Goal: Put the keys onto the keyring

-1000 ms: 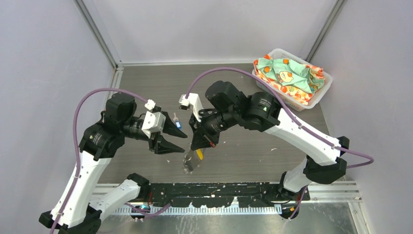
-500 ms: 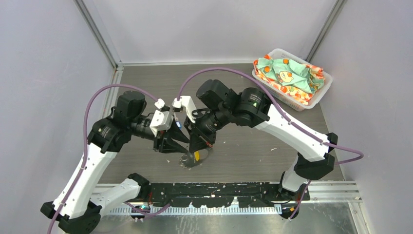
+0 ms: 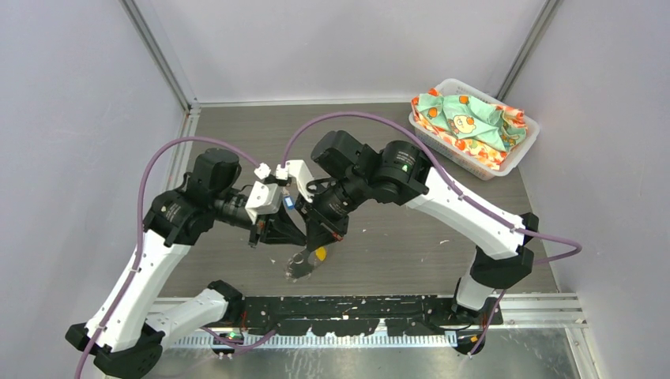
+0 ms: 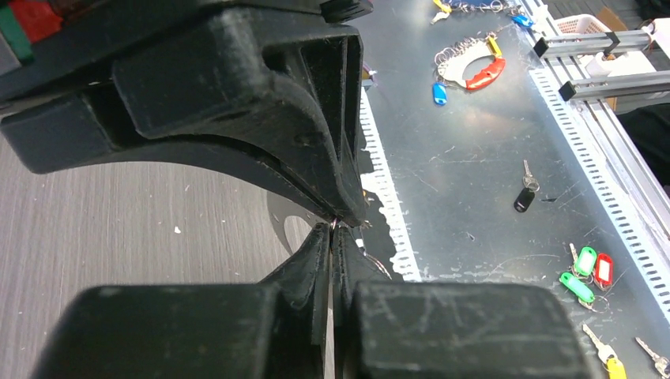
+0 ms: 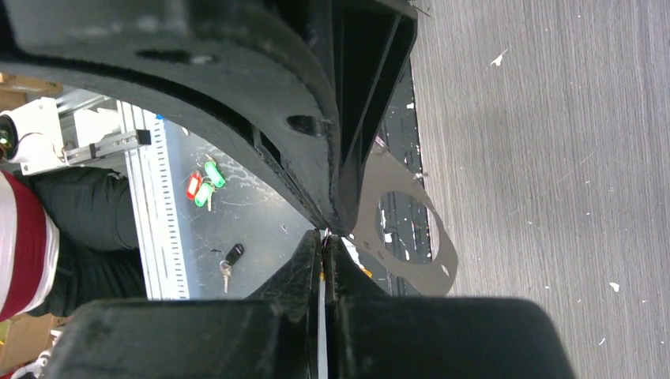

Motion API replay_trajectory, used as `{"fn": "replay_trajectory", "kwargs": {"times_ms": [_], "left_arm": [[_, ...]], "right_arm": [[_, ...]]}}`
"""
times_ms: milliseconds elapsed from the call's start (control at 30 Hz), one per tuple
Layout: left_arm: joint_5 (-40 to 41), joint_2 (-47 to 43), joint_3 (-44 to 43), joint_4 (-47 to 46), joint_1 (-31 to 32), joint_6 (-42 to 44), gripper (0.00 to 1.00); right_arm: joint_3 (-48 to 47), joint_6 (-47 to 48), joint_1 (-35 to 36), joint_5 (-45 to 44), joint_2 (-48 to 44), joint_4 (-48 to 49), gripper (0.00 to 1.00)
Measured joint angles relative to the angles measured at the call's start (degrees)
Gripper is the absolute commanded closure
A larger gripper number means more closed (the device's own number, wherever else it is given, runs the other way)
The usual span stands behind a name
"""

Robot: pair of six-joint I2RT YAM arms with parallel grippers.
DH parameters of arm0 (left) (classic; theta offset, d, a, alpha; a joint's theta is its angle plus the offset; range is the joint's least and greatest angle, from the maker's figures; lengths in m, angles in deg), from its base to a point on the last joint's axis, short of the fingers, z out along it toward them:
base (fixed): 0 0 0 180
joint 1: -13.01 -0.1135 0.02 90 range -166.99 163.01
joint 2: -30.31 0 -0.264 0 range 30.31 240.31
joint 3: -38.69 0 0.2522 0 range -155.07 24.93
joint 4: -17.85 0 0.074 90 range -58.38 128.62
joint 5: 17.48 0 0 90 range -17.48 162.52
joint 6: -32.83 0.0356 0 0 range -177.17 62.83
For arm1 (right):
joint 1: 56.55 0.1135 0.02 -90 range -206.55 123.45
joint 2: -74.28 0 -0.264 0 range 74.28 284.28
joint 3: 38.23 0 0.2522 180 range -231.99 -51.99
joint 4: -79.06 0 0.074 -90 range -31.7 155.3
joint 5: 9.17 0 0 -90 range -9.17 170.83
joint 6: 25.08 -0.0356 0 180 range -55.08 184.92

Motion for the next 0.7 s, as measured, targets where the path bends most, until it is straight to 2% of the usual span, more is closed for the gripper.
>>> {"fn": "replay_trajectory", "kwargs": {"times_ms": [100,233,300,333,533,700], "left_arm": [[0.07,0.31,-0.15,1.18,0.44,1.11,1.0],[0.24,0.22,-0.57,1.38,0.76,0.96,1.0],[1.36,-0.48,-0.09,-0.33,0.92,-1.73,1.0],[1.7,-1.05,0.57,-1.6,1.11,-3.41,1.0],[4.33,-8.24,9.55,-18.58,1.46,-20.41,1.0],[5.29,-9.97,11.43,-31.93,1.46,-32.63,1.0]], "right_arm": [[-0.61,0.2,0.11,0.11,0.44,-0.63,0.99],[-0.5,-0.09,0.17,0.17,0.24,-0.28,0.82],[2.49,-1.07,0.13,-0.17,-1.42,2.49,0.7],[4.81,-2.01,-0.04,-0.52,-2.73,4.48,0.68],[22.34,-8.66,-3.76,-0.96,-15.93,18.43,0.63],[32.06,-12.57,-5.35,-2.23,-27.15,28.83,0.62]]}}
